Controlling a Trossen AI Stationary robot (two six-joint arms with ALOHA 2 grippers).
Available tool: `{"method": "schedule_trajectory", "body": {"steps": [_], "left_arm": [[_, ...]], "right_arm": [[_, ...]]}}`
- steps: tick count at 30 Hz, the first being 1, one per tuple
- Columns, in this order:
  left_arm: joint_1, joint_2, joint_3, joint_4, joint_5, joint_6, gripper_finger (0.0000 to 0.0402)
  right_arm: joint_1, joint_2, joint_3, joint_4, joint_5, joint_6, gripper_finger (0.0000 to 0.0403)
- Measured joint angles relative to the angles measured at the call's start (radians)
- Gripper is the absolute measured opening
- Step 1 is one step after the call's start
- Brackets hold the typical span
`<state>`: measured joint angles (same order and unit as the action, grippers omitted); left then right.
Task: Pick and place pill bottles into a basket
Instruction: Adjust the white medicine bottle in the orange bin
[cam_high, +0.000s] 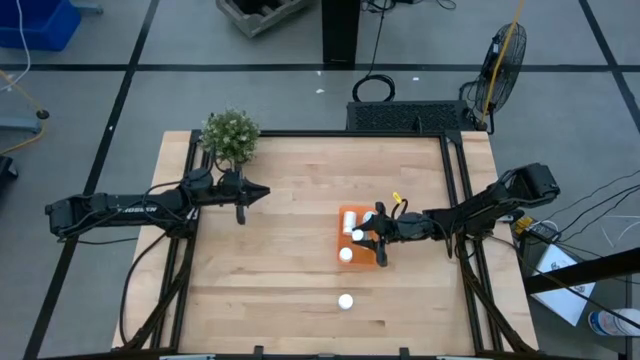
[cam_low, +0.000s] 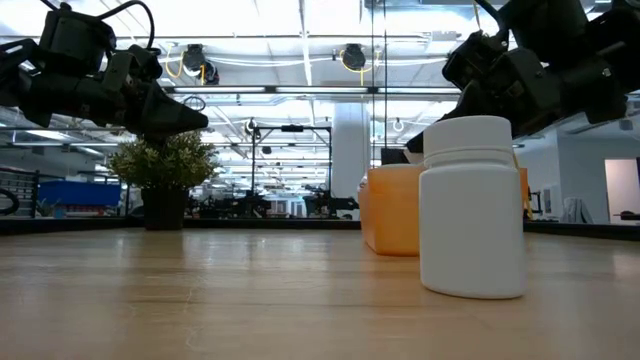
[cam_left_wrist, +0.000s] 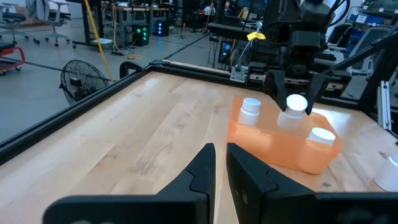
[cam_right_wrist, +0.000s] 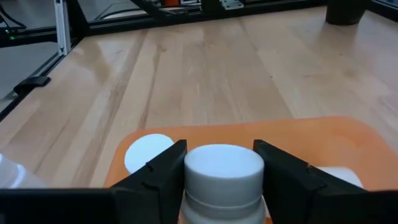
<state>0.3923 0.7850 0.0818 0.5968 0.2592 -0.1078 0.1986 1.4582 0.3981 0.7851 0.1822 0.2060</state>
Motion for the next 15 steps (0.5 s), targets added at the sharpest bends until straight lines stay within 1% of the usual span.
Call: {"method": "schedule_trajectory", "body": {"steps": [11, 15], "left_arm": [[0.000, 0.000, 0.000, -0.001, 0.000, -0.002, 0.0044], [0.000, 0.000, 0.000, -0.002, 0.000, -0.002, 0.0044]], "right_arm": [[0.000, 0.000, 0.000, -0.011, 0.000, 0.008, 0.0171], [0.000, 0.000, 0.000, -0.003, 0.002, -0.013, 0.0171]]}}
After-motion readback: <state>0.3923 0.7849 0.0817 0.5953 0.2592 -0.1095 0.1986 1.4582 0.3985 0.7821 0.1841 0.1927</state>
